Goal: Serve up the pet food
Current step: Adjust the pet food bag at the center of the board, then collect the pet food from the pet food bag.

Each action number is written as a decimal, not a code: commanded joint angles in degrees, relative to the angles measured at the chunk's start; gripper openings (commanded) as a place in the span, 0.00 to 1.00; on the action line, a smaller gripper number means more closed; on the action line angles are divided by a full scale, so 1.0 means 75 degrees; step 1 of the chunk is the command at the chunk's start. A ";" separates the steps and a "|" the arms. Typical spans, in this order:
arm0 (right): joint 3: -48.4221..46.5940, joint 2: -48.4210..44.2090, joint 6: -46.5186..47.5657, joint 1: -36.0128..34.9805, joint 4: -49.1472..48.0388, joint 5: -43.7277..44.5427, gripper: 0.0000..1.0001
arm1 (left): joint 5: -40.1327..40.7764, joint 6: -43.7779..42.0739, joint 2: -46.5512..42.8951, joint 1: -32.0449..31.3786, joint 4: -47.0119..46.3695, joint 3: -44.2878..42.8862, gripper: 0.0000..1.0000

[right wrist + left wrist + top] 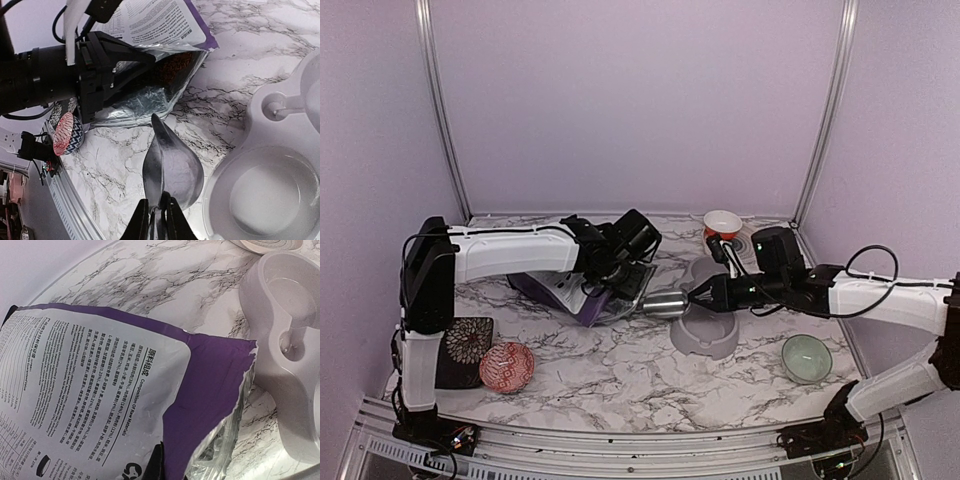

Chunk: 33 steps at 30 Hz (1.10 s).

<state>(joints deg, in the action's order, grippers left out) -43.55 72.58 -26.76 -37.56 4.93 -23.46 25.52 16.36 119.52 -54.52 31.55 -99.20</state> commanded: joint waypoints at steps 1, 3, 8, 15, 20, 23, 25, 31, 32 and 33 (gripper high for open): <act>-0.0685 0.0632 -0.0223 -0.0080 -0.0864 0.0277 0.00 | -0.0160 0.0346 -0.0511 0.0010 -0.0404 0.0181 0.00; -0.0825 0.0987 -0.0200 -0.0090 -0.0967 0.0404 0.00 | -0.0230 0.0584 -0.0590 -0.0005 -0.0669 0.0406 0.00; -0.1260 0.1720 -0.0170 -0.0101 -0.1049 0.0643 0.00 | -0.0291 0.1098 -0.0671 0.0000 -0.1342 0.0972 0.00; -0.1841 0.2536 -0.0296 -0.0135 -0.1088 0.0917 0.00 | -0.0351 0.1295 -0.0856 -0.0003 -0.1988 0.1402 0.00; -0.2114 0.3016 -0.0450 -0.0177 -0.1133 0.1145 0.00 | -0.0590 0.1373 -0.0863 -0.0001 -0.2226 0.1392 0.00; -0.2326 0.3372 -0.0585 -0.0256 -0.1210 0.0942 0.00 | -0.0593 0.1406 -0.0872 0.0001 -0.2346 0.1407 0.00; -0.2429 0.3611 -0.0774 -0.0325 -0.1358 0.0733 0.00 | -0.0590 0.1408 -0.0912 0.0010 -0.2451 0.1441 0.00; -0.2428 0.4150 -0.1593 -0.0508 -0.2213 -0.0143 0.00 | -0.0641 0.1308 -0.0956 0.0039 -0.2585 0.1337 0.00; -0.2449 0.4210 -0.1697 -0.0552 -0.2302 -0.0234 0.00 | -0.0653 0.1311 -0.0957 0.0049 -0.2592 0.1322 0.00; -0.2469 0.4280 -0.1779 -0.0603 -0.2364 -0.0308 0.00 | -0.0668 0.1295 -0.0963 0.0059 -0.2606 0.1310 0.00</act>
<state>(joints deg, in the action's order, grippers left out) -59.90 102.85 -35.64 -40.53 -7.81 -21.91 21.89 25.71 116.14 -54.22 19.00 -88.25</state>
